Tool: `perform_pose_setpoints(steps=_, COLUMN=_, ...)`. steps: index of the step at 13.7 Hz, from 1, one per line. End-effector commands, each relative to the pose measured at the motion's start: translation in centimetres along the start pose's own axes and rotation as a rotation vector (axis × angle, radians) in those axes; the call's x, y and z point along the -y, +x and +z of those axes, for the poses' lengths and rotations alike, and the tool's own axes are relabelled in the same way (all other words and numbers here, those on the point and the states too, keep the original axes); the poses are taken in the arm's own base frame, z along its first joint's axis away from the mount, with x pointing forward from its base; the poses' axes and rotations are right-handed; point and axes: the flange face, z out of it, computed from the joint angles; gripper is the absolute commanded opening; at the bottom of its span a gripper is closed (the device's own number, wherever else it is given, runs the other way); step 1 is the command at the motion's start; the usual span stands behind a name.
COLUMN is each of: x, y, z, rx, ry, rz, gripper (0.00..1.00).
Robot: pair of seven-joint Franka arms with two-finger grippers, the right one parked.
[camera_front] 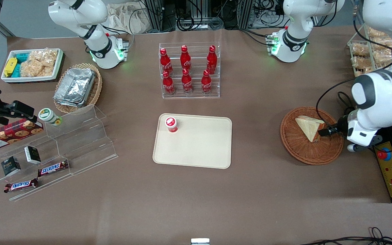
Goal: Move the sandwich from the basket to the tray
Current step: 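Lower the left gripper into the wicker basket and grasp the wrapped sandwich, then lift the sandwich out of the basket with the left gripper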
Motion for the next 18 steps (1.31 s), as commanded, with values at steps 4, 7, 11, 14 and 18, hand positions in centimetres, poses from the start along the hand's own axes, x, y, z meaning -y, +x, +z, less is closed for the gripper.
perform_pose_setpoints(steps=4, x=0.3, y=-0.9, z=5.4, rx=0.005, ry=0.004, rz=-0.029, gripper=1.00)
perform_pose_setpoints(steps=7, x=0.3, y=-0.9, z=6.3, rx=0.018, ry=0.002, rz=-0.037, gripper=0.68)
perform_pose_setpoints(steps=11, x=-0.1, y=-0.8, z=5.7, rx=0.016, ry=-0.025, rz=-0.060, gripper=0.24)
perform_pose_setpoints(steps=14, x=-1.2, y=0.6, z=1.3, rx=-0.036, ry=-0.048, rz=-0.075, gripper=0.21)
perform_pose_setpoints(steps=18, x=-3.1, y=1.5, z=-10.3, rx=-0.038, ry=-0.061, rz=-0.013, gripper=0.18)
